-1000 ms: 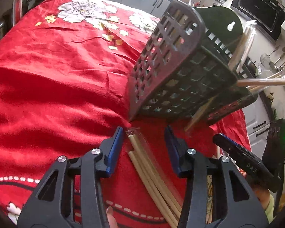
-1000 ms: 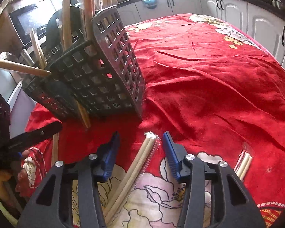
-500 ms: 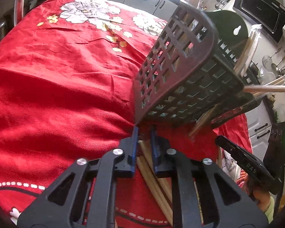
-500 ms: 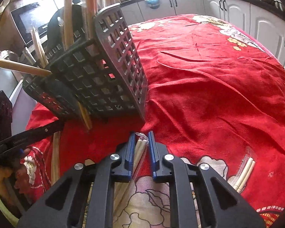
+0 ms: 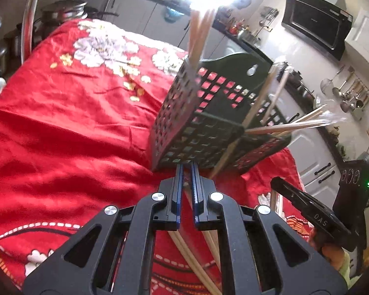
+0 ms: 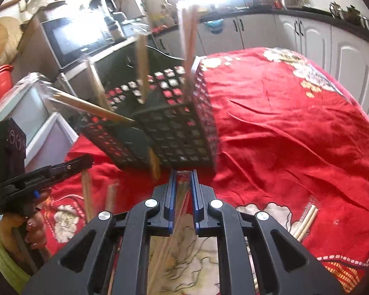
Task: Organize utensils
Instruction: 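Lift the chopsticks with the left tool toward the caddy while the right tool carries its own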
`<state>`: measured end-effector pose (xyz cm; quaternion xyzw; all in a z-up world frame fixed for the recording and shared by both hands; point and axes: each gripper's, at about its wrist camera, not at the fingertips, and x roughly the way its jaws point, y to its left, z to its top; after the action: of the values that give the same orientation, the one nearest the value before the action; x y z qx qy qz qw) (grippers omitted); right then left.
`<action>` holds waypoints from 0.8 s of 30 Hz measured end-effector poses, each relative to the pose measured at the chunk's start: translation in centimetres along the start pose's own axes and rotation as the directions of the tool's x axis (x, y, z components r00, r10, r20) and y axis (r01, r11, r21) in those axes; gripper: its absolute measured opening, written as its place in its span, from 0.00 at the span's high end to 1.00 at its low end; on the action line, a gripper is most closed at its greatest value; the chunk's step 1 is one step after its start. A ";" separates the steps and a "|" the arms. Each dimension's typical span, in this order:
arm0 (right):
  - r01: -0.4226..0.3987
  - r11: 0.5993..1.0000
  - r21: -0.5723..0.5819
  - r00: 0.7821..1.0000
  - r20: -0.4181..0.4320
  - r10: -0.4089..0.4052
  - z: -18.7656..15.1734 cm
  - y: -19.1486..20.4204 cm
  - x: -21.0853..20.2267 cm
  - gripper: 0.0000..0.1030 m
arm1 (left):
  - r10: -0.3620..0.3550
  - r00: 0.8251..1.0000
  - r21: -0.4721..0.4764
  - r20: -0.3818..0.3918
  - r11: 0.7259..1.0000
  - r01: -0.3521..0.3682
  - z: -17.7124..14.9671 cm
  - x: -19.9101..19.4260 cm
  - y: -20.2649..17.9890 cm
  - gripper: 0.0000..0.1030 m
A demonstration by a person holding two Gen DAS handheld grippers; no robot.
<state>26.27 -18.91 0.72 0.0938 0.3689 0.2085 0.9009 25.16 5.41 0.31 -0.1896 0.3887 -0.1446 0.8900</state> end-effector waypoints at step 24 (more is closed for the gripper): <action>-0.072 0.984 -0.165 0.980 0.172 0.100 1.8 6.1 -8.2 0.93 | -0.106 0.981 0.083 0.163 0.992 0.094 1.2 -9.4 -4.2 0.97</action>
<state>20.37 -17.15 9.08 0.0565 0.2639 0.2667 0.9252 19.46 5.77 8.89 -0.1868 0.2970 -0.1874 0.9175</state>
